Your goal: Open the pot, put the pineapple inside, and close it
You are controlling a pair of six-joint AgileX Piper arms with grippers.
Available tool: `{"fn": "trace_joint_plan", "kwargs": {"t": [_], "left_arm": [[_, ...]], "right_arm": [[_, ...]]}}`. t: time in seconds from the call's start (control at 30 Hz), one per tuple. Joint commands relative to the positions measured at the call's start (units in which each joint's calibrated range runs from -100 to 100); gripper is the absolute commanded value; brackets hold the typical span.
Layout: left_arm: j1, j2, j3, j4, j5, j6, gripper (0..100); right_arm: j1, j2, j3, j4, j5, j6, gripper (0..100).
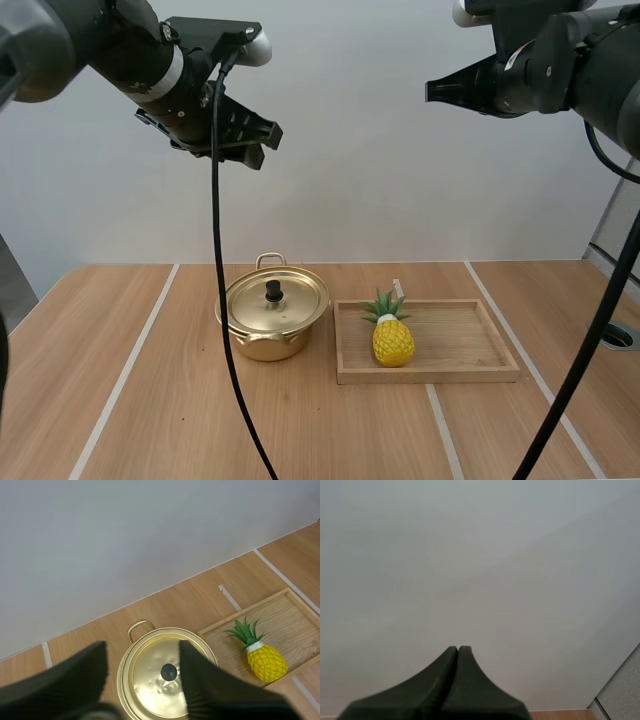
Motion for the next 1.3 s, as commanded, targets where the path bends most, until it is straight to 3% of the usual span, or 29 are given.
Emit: {"fn": "trace_joint_plan", "kwargs": {"t": [0.0, 0.33, 0.53, 1.27], "left_arm": [[-0.18, 0.1, 0.12, 0.12, -1.11, 0.35, 100], [-0.18, 0.1, 15.03, -2.58, -16.21, 6.12, 99], [-0.18, 1.7, 21.67, -8.51, -22.07, 9.7, 99], [-0.18, 20.66, 22.59, -10.62, -22.56, 12.88, 98]], "right_arm": [[-0.24, -0.41, -0.32, 0.09, 2.53, 0.21, 0], [-0.24, -0.41, -0.32, 0.09, 10.58, 0.21, 0], [-0.24, -0.41, -0.32, 0.09, 12.95, 0.21, 0], [-0.24, -0.41, -0.32, 0.19, 16.82, 0.13, 0]]}}
